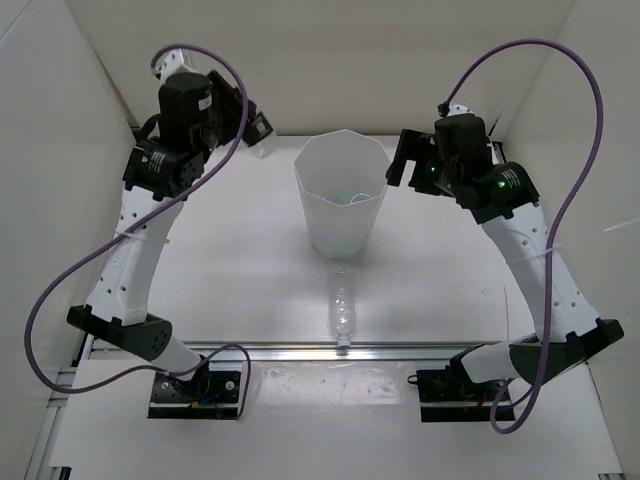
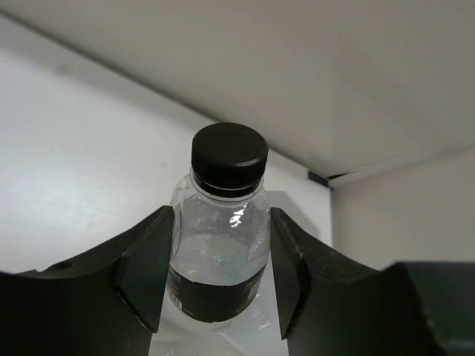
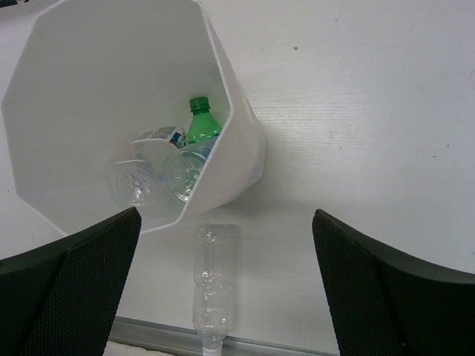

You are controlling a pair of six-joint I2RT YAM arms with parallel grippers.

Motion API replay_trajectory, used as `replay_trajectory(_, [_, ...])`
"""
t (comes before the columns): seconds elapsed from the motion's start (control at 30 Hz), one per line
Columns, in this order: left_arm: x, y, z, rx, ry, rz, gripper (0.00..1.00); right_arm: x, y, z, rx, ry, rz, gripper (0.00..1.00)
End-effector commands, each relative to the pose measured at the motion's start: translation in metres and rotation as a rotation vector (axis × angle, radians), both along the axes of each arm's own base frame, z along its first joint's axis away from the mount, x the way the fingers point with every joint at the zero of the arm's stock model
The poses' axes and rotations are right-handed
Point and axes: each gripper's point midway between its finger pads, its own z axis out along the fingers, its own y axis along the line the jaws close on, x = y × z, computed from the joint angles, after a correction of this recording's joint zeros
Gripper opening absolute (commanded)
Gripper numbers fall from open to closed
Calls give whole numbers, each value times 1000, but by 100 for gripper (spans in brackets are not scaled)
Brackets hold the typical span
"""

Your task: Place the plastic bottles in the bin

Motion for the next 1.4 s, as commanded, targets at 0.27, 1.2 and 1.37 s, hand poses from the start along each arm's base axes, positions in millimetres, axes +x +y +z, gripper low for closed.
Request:
replay_trajectory(0.27, [15, -168, -41, 194, 0, -454, 43, -6, -38, -20, 143, 63, -147, 100])
replay_trajectory(1.2, [-136, 120, -174, 197, 311, 272, 100, -106, 66, -261, 260, 206, 163, 100])
replay_trajectory(1.37, [-145, 123, -196, 212, 382, 279, 100, -111, 112, -279, 202, 277, 211, 99])
